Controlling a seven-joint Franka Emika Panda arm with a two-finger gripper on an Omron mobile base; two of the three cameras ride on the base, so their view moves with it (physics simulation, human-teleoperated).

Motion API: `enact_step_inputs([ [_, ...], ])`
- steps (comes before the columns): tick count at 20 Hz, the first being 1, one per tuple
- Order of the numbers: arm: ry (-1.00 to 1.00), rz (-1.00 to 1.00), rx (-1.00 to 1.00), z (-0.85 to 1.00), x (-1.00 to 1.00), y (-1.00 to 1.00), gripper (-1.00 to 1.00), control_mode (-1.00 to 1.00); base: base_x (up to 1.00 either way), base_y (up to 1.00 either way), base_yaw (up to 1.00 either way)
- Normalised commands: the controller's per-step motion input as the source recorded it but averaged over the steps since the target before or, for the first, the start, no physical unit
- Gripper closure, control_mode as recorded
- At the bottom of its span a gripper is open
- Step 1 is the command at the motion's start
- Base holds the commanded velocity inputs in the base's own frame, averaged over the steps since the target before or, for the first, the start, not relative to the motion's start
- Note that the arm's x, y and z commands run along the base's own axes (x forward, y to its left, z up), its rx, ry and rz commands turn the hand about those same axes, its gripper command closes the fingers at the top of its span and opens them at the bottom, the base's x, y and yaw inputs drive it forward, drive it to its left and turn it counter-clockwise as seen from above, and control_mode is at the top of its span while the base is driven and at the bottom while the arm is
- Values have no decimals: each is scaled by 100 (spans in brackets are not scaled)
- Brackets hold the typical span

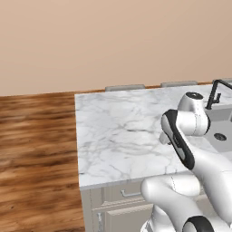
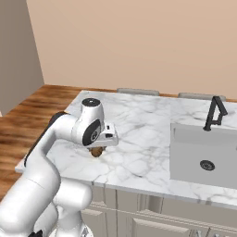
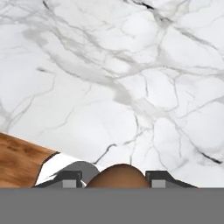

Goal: Gather the eggs and milk located in the vicinity of the sink area and place them right next to the bowl.

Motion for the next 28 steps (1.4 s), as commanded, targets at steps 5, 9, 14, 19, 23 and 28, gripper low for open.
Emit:
enact_step_inputs([
  [5, 18, -1, 0, 38, -4, 0, 100, -100, 0, 0, 0],
  [9, 32, -7, 0, 55, -7, 0, 100, -100, 0, 0, 0],
  [14, 25, -11, 2, 43, -5, 0, 100, -100, 0, 0, 0],
  [19, 5, -9, 0, 2, -9, -1, 100, -100, 0, 0, 0],
  [23, 0, 0, 0, 0, 0, 0, 100, -100, 0, 0, 0],
  [28, 0, 0, 0, 0, 0, 0, 100, 100, 0, 0, 0],
])
